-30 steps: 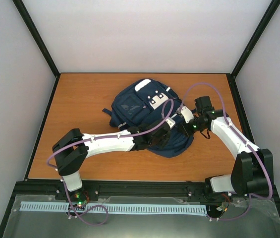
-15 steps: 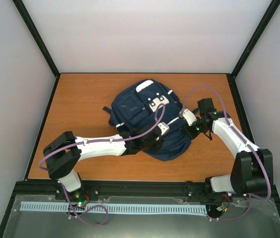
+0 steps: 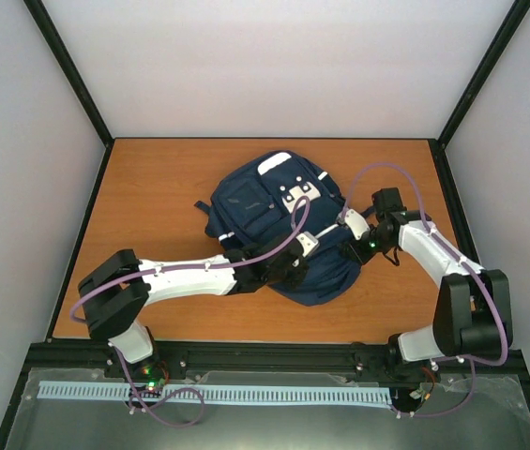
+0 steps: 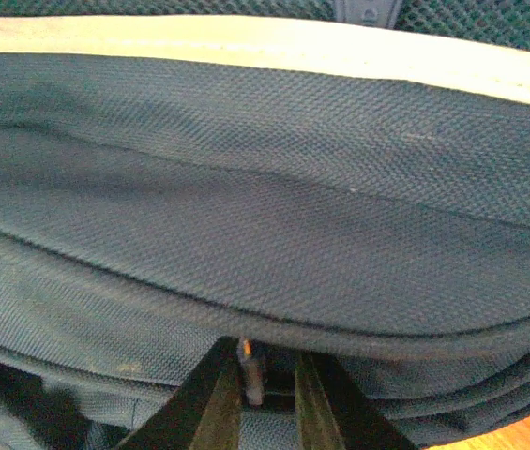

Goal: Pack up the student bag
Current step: Zip the student bag at the center of the board.

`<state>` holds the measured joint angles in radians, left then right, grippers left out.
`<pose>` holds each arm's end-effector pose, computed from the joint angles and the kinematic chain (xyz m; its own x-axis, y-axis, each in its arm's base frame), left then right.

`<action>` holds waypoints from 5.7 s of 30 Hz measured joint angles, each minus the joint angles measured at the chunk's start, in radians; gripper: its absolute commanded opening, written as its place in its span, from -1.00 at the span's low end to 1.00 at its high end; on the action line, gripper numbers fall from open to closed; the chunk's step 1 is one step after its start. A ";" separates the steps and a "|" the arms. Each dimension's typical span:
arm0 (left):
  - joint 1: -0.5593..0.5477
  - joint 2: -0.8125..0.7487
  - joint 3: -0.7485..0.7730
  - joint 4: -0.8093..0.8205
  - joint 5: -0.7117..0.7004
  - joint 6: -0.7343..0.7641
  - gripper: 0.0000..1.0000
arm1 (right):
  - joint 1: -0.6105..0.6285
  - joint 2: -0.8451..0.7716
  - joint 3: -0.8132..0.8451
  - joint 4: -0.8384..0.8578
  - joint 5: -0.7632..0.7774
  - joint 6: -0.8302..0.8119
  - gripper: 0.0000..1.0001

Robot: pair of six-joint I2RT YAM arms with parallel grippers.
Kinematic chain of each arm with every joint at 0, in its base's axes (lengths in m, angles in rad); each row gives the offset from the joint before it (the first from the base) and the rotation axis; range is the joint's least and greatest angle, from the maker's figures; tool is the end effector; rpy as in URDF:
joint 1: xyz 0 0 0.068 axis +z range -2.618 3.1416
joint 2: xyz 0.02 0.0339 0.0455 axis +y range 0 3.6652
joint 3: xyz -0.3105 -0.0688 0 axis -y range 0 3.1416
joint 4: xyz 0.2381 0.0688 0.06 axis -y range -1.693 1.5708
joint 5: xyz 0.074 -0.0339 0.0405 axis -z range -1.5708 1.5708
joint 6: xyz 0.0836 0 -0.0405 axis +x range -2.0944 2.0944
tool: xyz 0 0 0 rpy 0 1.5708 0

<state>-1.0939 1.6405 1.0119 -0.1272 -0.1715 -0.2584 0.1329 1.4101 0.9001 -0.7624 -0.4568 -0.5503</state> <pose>0.1886 -0.3340 0.2245 -0.5135 0.4453 -0.7335 0.7108 0.6997 -0.0728 0.2441 0.0698 0.2137 -0.6781 -0.5642 -0.4710 -0.7063 0.6773 0.2056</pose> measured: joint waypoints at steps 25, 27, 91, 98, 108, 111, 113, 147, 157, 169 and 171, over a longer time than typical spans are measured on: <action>-0.007 -0.160 -0.182 0.026 0.071 -0.013 -0.99 | -0.014 -0.037 -0.016 -0.065 0.207 -0.205 -0.94; -0.015 -0.173 -0.209 0.032 0.071 -0.026 -0.98 | -0.014 -0.037 -0.024 -0.076 0.204 -0.226 -0.94; -0.091 -0.348 -0.295 -0.069 -0.073 0.303 -0.04 | 0.499 0.181 0.105 -0.211 0.000 -0.142 -0.94; -0.103 -0.348 -0.297 -0.052 -0.047 0.362 -0.09 | 0.495 0.188 0.114 -0.222 -0.001 -0.142 -0.95; -0.200 -0.171 -0.271 -0.051 -0.252 0.448 -0.69 | 0.489 0.213 0.121 -0.241 -0.007 -0.141 -0.94; -0.222 -0.168 -0.265 -0.049 -0.310 0.467 -0.84 | 0.485 0.214 0.121 -0.243 -0.001 -0.141 -0.94; -0.230 -0.168 -0.263 -0.042 -0.333 0.471 -0.89 | 0.477 0.214 0.121 -0.243 0.002 -0.140 -0.94; -0.230 -0.149 -0.317 0.101 -0.409 0.340 -0.92 | 0.235 -0.059 0.180 -0.087 0.140 0.023 0.41; -0.143 -0.019 -0.222 0.222 -0.304 0.323 -0.88 | 0.060 -0.312 0.075 0.009 0.120 0.077 1.00; -0.099 -0.158 -0.081 0.060 -0.208 0.234 0.99 | -0.135 -0.295 0.047 0.112 -0.017 0.254 1.00; -0.094 -0.217 -0.044 0.011 -0.214 0.210 1.00 | -0.156 -0.304 0.046 0.126 -0.027 0.272 1.00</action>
<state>-1.1881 1.4239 0.9676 -0.1165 -0.3859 -0.0486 -0.0227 1.1061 0.9463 -0.6361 -0.4843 -0.2779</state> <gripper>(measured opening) 0.986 1.000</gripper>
